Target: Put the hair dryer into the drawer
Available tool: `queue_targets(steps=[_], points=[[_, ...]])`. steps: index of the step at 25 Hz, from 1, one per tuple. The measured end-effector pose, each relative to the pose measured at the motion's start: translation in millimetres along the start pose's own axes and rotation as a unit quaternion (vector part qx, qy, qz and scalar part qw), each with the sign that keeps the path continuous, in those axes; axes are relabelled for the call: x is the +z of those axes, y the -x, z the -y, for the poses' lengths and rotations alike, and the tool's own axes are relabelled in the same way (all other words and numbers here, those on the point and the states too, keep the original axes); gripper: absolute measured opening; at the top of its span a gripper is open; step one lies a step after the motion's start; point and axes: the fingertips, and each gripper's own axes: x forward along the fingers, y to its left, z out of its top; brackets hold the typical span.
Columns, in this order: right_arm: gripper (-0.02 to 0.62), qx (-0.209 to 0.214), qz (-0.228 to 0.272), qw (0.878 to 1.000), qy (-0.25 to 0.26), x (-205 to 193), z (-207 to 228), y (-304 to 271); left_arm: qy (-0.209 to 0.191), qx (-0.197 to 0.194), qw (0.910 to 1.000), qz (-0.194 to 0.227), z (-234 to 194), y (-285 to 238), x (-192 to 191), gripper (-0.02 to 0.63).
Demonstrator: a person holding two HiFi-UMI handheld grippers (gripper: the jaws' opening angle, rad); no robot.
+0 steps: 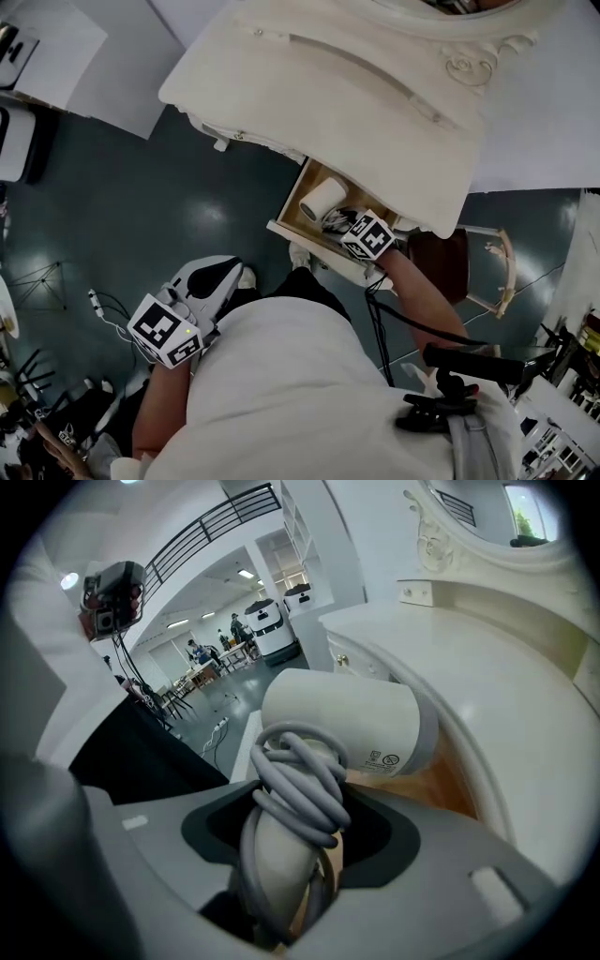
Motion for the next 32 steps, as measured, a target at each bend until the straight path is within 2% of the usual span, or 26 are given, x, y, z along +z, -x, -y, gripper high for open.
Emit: queue_targets(steps=[5, 10, 19, 27, 32], points=[[0.244, -0.007, -0.028, 0.999, 0.02, -7.8, 19.2, -26.0, 0.016, 0.03, 0.9994, 0.008, -7.3, 4.8, 1.5, -0.002], [0.244, -0.014, -0.032, 0.999, 0.024, -9.3, 32.6, -44.3, 0.025, 0.052, 0.9983, 0.006, -11.0, 7.1, 1.9, -0.002], [0.244, -0.05, -0.034, 0.997, 0.045, -12.0, 57.3, -58.6, 0.03, 0.069, 0.9972, 0.007, -8.4, 4.7, 9.0, -0.002], [0.245, -0.078, -0.035, 0.995, 0.04, -16.1, 76.2, -71.6, 0.047, 0.085, 0.9953, 0.004, -18.3, 9.6, 4.1, -0.002], [0.247, -0.105, -0.038, 0.992, 0.06, -12.9, 87.5, -78.8, 0.051, 0.09, 0.9947, 0.0, -27.1, 11.5, 3.1, -0.002]])
